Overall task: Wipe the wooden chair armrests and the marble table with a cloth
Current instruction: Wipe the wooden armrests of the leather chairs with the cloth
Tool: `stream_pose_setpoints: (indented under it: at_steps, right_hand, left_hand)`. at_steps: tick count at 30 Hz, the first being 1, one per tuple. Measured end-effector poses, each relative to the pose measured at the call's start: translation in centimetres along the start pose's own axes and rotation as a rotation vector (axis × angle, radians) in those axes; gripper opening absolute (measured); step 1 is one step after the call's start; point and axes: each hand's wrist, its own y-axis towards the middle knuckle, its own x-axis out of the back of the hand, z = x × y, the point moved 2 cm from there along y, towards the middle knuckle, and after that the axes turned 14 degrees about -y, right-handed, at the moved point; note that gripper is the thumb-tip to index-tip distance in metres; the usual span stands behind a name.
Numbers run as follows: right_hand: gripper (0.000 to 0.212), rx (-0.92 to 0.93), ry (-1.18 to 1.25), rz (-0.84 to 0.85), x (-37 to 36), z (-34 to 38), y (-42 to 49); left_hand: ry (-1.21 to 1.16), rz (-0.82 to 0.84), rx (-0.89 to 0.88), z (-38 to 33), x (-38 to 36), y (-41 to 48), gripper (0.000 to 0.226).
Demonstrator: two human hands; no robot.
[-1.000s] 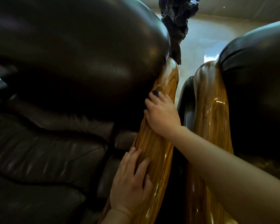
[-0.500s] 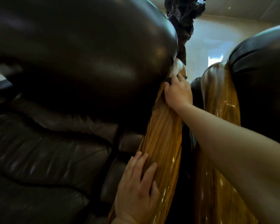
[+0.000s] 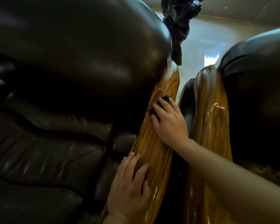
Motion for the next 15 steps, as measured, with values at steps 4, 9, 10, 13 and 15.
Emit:
stream_pose_setpoints:
  at_steps: [4, 9, 10, 13, 15]
  right_hand:
    - [0.048, -0.121, 0.021, 0.042, -0.2, -0.6, 4.0]
    - [0.040, 0.212, -0.032, -0.009, 0.9, 1.4, -3.3]
    - [0.041, 0.315, -0.035, 0.011, 1.0, 1.9, -5.2]
    - [0.043, 0.430, -0.054, 0.059, 1.2, 1.4, -5.6]
    - [0.046, 0.309, -0.091, 0.067, 1.1, 0.7, -2.5]
  left_hand:
    - [0.015, 0.010, 0.029, -0.1, 0.2, 0.0, 0.041]
    - [0.032, 0.025, 0.011, -0.2, 0.1, -0.1, 0.041]
    - [0.034, 0.027, 0.011, -0.2, 0.1, 0.0, 0.040]
    - [0.039, 0.016, 0.025, -0.2, 0.2, 0.0, 0.039]
    - [0.017, 0.005, 0.027, -0.2, 0.2, -0.1, 0.041]
